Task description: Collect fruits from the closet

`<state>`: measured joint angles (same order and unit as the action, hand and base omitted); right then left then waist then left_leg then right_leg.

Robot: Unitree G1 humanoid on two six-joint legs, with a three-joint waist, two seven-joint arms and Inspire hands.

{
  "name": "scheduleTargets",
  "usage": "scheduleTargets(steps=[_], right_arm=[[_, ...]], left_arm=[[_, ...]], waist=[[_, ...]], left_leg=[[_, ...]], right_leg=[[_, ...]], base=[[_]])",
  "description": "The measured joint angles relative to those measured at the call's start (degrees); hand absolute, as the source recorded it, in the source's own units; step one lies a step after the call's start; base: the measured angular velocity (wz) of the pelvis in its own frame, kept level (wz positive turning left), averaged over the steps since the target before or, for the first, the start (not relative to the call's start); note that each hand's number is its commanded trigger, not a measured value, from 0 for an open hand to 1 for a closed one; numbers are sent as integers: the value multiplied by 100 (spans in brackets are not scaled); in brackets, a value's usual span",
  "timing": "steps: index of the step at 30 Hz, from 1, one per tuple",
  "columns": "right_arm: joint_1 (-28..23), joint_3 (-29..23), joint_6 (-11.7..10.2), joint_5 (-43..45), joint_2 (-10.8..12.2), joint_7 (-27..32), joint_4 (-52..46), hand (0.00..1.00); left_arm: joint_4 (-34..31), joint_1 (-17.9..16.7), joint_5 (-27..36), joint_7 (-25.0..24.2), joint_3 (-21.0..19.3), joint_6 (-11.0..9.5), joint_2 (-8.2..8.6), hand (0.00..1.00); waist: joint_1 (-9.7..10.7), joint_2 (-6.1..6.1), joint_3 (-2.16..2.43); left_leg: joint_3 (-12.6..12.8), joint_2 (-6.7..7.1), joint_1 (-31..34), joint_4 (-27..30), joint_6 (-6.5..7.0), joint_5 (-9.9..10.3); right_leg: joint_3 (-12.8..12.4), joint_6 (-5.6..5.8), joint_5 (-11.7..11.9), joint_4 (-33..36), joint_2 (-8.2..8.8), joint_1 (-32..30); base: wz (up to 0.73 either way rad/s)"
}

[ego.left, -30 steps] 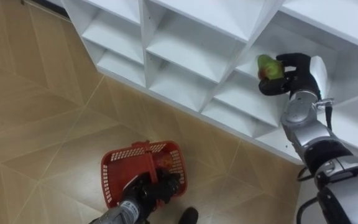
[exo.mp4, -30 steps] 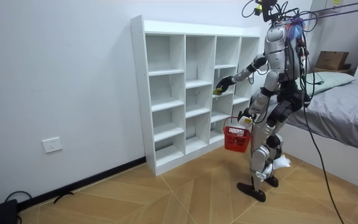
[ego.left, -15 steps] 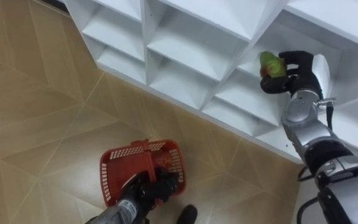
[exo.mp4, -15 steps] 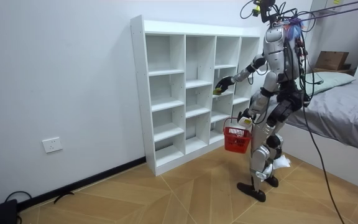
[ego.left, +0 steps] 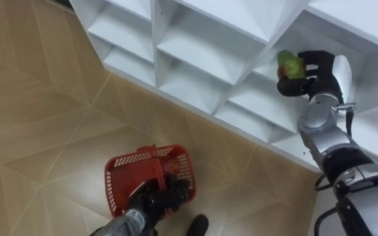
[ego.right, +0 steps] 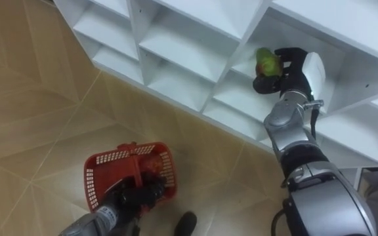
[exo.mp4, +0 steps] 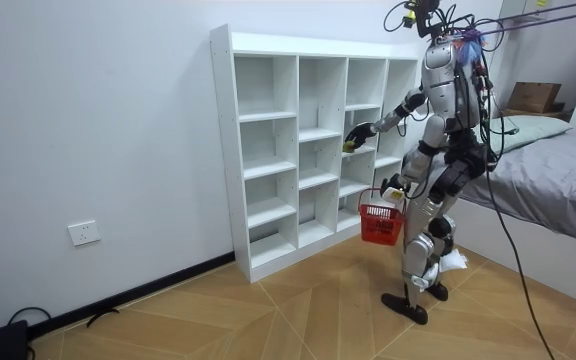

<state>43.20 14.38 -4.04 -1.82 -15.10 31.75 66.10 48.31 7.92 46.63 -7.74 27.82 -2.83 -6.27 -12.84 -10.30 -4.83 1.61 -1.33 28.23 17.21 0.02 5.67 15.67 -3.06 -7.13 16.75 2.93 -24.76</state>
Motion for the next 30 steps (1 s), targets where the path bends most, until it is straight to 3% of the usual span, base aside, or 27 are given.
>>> scheduleTargets(steps=[6, 10, 17, 22, 25, 30], right_arm=[[-280, 38, -86, -12, 58, -118, -495, 100], [-998, 128, -133, 13, 81, -198, -1207, 100], [-2003, 250, -137, 220, 268, -254, -2170, 100], [-2454, 476, -140, 223, 360, -405, -2675, 100], [-2780, 473, -140, 223, 419, -534, -2730, 100], [-3259, 523, -140, 221, 415, -677, -2946, 100]], left_arm=[[-197, 81, 51, 100, -103, -40, -18, 100], [-368, 102, 91, 263, -187, -40, 7, 100], [-740, 95, 38, 348, -318, -37, 52, 100], [-740, 62, 36, 387, -288, -28, 98, 100], [-847, 32, 28, 387, -281, 7, 165, 100], [-1248, -112, 55, 387, -281, -1, 127, 100]], waist=[[267, 17, 6], [377, 67, 40], [672, 366, 236], [958, 412, 320], [987, 444, 368], [1086, 537, 422]], left_leg=[[36, -5, -226, -10, 1, 2], [92, -14, -598, -145, 2, 9], [149, 3, -980, -202, 4, 9], [199, 3, -1459, -388, 2, 8], [253, 0, -1629, -420, 4, 10], [303, 0, -1828, -458, 9, 14]], right_leg=[[-11, 3, 1, -36, 3, 233], [-139, 35, 34, -234, -64, 600], [-172, 52, 36, -263, -44, 942], [-234, 72, 10, -341, -62, 1348], [-304, 87, 20, -408, -78, 1512], [-349, 92, 24, -404, -78, 1671]], base=[[0], [-6], [-4], [-3], [-8], [-5]])
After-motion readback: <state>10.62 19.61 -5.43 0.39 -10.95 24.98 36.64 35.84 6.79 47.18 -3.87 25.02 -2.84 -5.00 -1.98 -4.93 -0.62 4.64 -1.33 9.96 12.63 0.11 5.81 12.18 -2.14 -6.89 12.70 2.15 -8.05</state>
